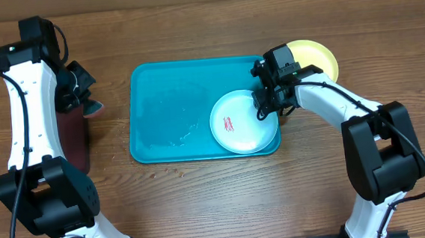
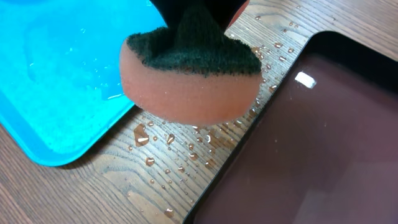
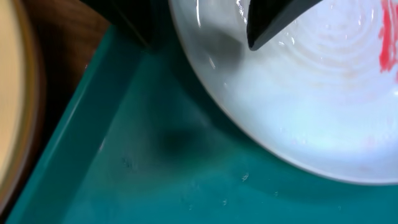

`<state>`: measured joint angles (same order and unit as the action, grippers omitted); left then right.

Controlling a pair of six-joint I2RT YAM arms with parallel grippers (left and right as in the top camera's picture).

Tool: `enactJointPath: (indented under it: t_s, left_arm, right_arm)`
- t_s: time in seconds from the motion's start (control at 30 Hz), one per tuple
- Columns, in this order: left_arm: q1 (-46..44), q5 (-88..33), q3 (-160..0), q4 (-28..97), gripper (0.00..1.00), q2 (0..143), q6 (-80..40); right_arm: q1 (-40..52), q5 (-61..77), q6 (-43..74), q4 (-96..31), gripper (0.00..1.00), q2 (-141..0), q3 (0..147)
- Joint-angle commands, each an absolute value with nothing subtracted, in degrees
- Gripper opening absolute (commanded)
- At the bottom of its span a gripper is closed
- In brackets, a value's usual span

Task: Clean dirty plates on tray and stack at the side
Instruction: 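Move the right gripper back and pull the light-blue plate toward center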

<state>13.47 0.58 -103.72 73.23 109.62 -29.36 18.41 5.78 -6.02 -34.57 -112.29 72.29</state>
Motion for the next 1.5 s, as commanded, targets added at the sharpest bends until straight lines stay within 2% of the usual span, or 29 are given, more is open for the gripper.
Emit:
enactJointPath:
  t_s: [0.0, 0.07, 0.4, 0.47, 0.5, 0.57, 0.73, 0.83, 0.87, 0.9, 0.93, 0.97, 1.1, 1.37, 1.47]
  left_arm:
    - [13.3, 0.2, -103.3, 72.8, 0.04, 109.4, -28.2]
    - [13.3, 0.2, -103.3, 72.8, 0.05, 109.4, -28.2]
    - [13.3, 0.1, -103.3, 72.8, 0.04, 109.4, -28.2]
    - [13.3, 0.1, -103.3, 72.8, 0.04, 109.4, -28.2]
    - [13.3, 0.1, -103.3, 72.8, 0.04, 109.4, -28.2]
    - [13.3, -0.1, -103.3, 72.8, 0.04, 109.4, -27.4]
    - [12.8, -0.1, -103.3, 72.7, 0.04, 109.4, -26.9]
    - [12.1, -1.1, -103.3, 72.3, 0.04, 109.4, -26.5]
    - [11.9, -2.3, -103.3, 72.0, 0.04, 109.4, -25.4]
    - [11.6, -3.4, -103.3, 71.7, 0.04, 109.4, -24.1]
    - [11.3, -4.4, -103.3, 71.5, 0.04, 109.4, -23.0]
    - [11.0, -5.0, -103.3, 71.3, 0.05, 109.4, -22.2]
    - [9.6, -5.4, -103.3, 71.0, 0.05, 109.4, -21.8]
    - [7.4, -6.0, -103.3, 70.8, 0.04, 109.4, -19.2]
    - [6.0, -7.2, -103.3, 70.8, 0.04, 109.4, -19.2]
  right_arm:
    - [18.7, 4.8, -6.4, -36.2, 0.45, -112.5, 72.0]
    - [19.4, 4.8, -5.8, -38.4, 0.4, -112.5, 72.0]
    - [21.0, 4.8, 3.9, -43.2, 0.4, -112.5, 72.0]
    - [21.0, 4.9, 5.0, -42.5, 0.33, -112.5, 72.0]
    - [21.0, 5.2, 5.6, -42.1, 0.25, -112.5, 72.0]
    - [21.0, 5.2, 8.4, -41.6, 0.16, -112.5, 72.0]
    - [21.0, 5.8, 13.6, -41.5, 0.15, -112.6, 72.0]
    - [21.0, 7.1, 14.9, -41.5, 0.11, -113.2, 72.0]
    - [21.0, 7.5, 16.0, -41.6, 0.11, -113.6, 72.0]
    - [21.0, 8.0, 16.9, -41.8, 0.18, -113.9, 72.0]
    - [21.0, 8.9, 17.0, -42.3, 0.34, -114.3, 72.0]
    - [21.0, 9.1, 17.0, -42.9, 0.37, -114.7, 72.0]
    - [21.0, 9.1, 16.8, -45.9, 0.37, -115.3, 72.0]
    - [21.0, 9.1, 17.8, -46.2, 0.06, -115.3, 72.0]
    - [21.2, 10.9, 18.7, -43.7, 0.04, -115.3, 72.0]
